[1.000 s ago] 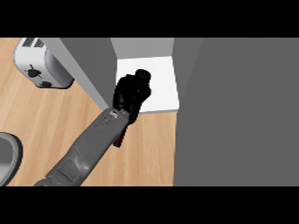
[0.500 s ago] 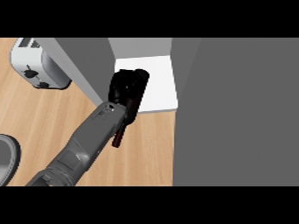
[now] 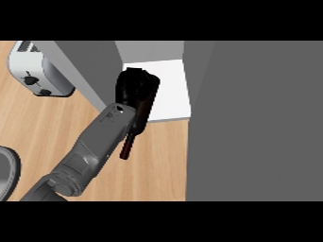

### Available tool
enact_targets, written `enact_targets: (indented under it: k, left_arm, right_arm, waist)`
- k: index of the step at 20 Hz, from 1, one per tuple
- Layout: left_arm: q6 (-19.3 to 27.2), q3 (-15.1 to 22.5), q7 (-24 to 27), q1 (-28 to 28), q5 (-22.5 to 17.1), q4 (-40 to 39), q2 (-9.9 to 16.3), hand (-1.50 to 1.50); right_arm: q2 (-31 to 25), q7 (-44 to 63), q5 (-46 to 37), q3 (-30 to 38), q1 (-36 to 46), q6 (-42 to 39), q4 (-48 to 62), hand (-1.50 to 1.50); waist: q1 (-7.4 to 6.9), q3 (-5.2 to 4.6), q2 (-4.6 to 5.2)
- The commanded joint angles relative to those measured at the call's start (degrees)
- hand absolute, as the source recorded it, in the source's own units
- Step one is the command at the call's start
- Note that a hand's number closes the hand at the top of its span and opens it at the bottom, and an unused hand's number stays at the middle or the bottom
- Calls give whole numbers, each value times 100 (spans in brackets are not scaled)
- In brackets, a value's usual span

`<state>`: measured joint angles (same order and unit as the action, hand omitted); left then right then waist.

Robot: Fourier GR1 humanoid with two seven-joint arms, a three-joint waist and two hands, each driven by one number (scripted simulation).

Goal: Pick up the wine, place it into the cabinet and close the cabinet

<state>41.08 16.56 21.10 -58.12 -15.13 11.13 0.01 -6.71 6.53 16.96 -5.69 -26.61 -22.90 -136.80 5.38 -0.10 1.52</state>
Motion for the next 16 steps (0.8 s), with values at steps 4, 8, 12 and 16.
enact_targets:
  k: [4,8,12,16]
  left_arm:
    - [320,467,-116,-600,504,-525,-1,150]
    - [565,750,-461,-576,614,-394,-1,150]
    - [466,705,-551,-585,507,-248,-1,150]
    - [621,804,-810,-660,511,-281,-1,150]
  right_arm:
    - [-33,185,336,-48,55,4,-275,-150]
    - [-77,305,693,-23,180,4,-438,-150]
    - [-149,347,753,96,62,-18,-475,-150]
    - [-158,236,699,105,144,-81,-367,-150]
  waist:
    - [66,3,31]
    - [261,3,43]
    - [151,2,13]
    - [252,4,47]
